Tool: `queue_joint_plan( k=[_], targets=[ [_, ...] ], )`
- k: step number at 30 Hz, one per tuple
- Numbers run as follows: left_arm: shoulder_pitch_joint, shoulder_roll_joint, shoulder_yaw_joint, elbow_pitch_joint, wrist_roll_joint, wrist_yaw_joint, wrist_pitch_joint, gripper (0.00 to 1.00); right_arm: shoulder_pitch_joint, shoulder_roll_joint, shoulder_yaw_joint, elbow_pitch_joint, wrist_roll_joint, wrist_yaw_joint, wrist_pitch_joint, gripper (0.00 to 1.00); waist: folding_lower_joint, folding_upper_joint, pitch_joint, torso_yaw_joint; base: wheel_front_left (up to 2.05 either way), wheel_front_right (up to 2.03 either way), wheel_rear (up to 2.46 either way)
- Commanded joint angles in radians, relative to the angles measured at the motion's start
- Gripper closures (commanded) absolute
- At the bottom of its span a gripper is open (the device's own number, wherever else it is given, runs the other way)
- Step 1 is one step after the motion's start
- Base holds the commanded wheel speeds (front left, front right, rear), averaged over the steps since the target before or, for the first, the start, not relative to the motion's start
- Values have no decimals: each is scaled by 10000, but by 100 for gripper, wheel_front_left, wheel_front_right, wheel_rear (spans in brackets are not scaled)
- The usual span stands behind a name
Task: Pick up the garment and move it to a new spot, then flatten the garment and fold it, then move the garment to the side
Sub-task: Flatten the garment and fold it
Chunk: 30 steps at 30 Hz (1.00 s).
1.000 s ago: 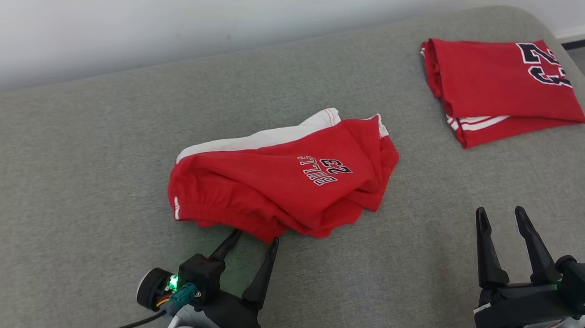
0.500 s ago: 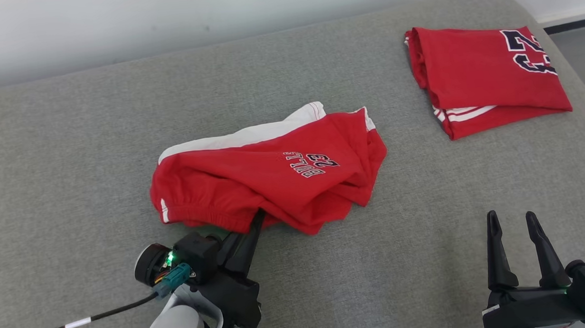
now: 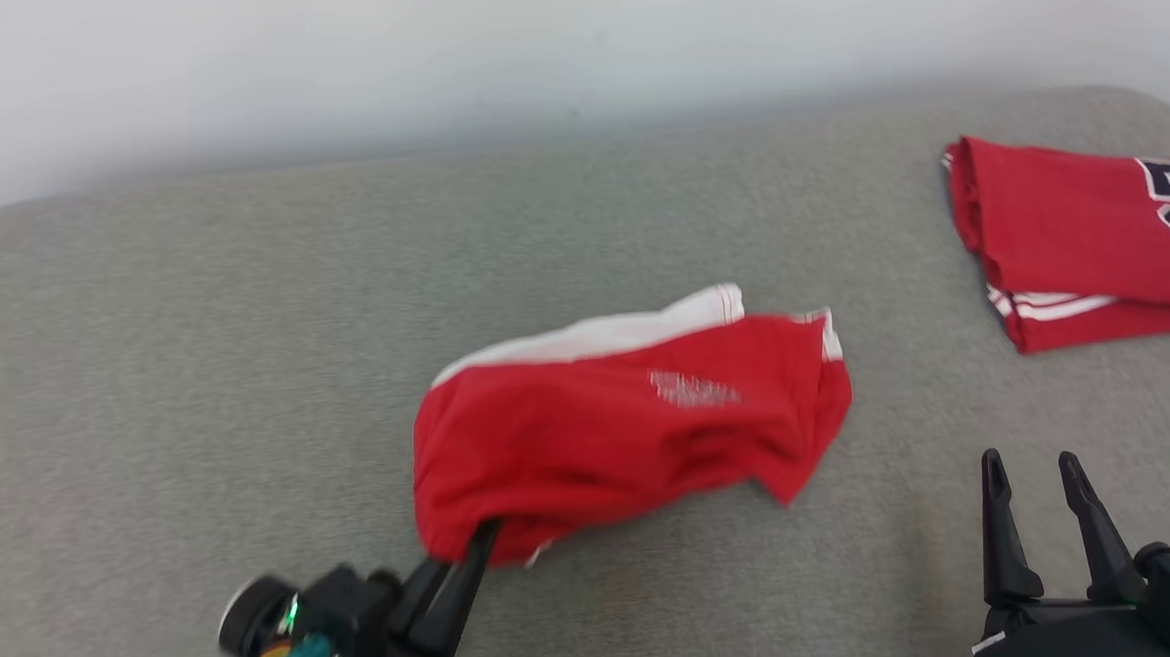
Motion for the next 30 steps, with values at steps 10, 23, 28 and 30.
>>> queue_joint_plan(
  k=[10,23,28,30],
  targets=[
    [2026,896,231,-1077,-613,631,484,100,313,0,-116,-129,-104,7,109,0,1,-1,-600,688,0,0,0],
    [189,911,749,-48,-547,332,-7,100,150,0,-150,-346,-267,7,357,0,1,-1,-369,-62,0,0,0],
    [-805,1107,882,1129,-552,67,-167,100,56,2,-206,-401,-315,7,381,0,1,-1,-104,-532,0,0,0],
    [-1162,1125,945,1720,-682,-38,-264,100,30,2,-254,-415,-313,7,375,0,1,-1,0,-688,0,0,0]
  ],
)
